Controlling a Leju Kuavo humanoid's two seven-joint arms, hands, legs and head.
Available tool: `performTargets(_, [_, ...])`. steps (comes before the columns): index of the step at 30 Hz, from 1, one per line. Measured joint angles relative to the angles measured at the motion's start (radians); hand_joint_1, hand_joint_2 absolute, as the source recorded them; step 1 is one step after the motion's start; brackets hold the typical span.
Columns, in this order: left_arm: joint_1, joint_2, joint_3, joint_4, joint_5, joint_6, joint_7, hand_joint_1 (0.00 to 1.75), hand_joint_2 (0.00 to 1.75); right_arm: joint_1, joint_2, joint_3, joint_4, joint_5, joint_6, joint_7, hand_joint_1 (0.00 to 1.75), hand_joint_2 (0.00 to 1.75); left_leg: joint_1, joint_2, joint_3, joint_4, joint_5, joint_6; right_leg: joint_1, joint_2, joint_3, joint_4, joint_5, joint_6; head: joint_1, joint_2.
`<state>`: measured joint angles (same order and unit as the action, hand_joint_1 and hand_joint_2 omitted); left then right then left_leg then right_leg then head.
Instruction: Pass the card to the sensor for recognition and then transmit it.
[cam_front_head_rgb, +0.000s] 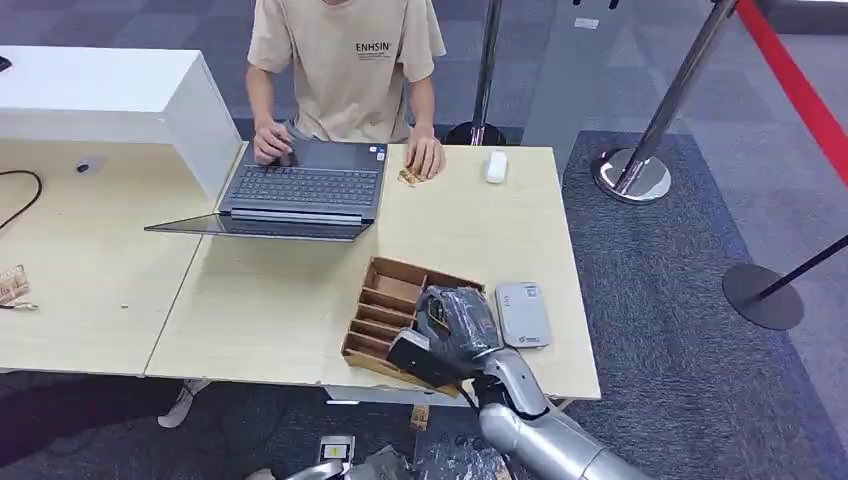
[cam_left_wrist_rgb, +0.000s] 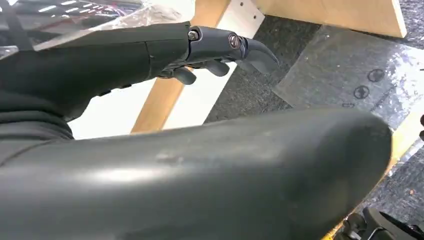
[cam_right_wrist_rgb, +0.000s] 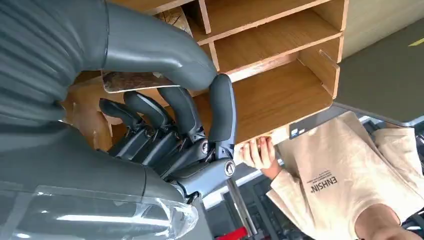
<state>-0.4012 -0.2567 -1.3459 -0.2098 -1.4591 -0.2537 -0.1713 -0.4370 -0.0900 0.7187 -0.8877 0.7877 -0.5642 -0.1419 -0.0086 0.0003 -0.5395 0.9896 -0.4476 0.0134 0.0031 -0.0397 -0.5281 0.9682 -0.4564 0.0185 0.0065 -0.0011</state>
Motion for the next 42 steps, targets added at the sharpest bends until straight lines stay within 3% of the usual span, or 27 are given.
performTargets(20, [0.0, 0.001, -0.004, 0.0, -0.011, -0.002, -0.007, 0.0, 0.0, -0.021, -0.001, -0.008, -0.008, -0.017, -0.052, -0.023, 1.75, 1.75, 0.0, 0.0, 0.0, 0.0, 0.0, 0.0, 0.0, 0.0, 0.0, 0.0, 0.0, 0.0, 0.0, 0.0])
performTargets(32, [0.0, 0.002, -0.004, 0.0, -0.009, -0.005, -0.007, 0.0, 0.0, -0.039, 0.004, -0.011, -0.065, 0.016, -0.074, 0.009, 1.75, 1.75, 0.0, 0.0, 0.0, 0.0, 0.0, 0.0, 0.0, 0.0, 0.0, 0.0, 0.0, 0.0, 0.0, 0.0])
performTargets(42, [0.0, 0.002, -0.003, 0.0, -0.002, -0.021, -0.003, 0.0, 0.0, -0.075, 0.001, -0.03, -0.1, -0.022, -0.082, -0.019, 1.75, 1.75, 0.0, 0.0, 0.0, 0.0, 0.0, 0.0, 0.0, 0.0, 0.0, 0.0, 0.0, 0.0, 0.0, 0.0])
